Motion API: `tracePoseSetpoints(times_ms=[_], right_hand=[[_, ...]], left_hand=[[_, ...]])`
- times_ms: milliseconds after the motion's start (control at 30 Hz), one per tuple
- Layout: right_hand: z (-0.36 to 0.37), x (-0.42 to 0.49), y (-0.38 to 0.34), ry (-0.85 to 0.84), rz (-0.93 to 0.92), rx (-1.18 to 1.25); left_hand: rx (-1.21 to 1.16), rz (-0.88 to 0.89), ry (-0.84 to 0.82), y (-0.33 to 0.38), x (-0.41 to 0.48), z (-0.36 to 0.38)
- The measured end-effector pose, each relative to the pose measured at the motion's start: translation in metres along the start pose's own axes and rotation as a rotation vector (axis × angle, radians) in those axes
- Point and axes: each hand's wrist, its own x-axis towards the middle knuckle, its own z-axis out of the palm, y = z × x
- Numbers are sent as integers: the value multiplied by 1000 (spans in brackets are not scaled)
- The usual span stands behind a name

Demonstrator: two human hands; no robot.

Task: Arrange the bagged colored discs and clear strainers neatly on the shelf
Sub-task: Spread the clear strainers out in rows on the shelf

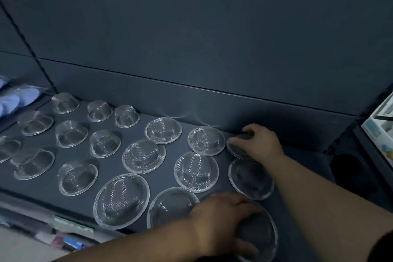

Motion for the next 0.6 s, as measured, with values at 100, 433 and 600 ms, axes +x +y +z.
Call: tracePoseSetpoints(times_ms=[100,433,600], right_hand=[[-5,-1,4,-86,-26,-2],[1,-14,17,-9,-95,50],[-3,-40,27,228,-26,136]], left_hand=[[13,-4,16,4,-1,-1],[-29,-87,42,2,-11,3],[7,-239,277,-6,-3,-5]])
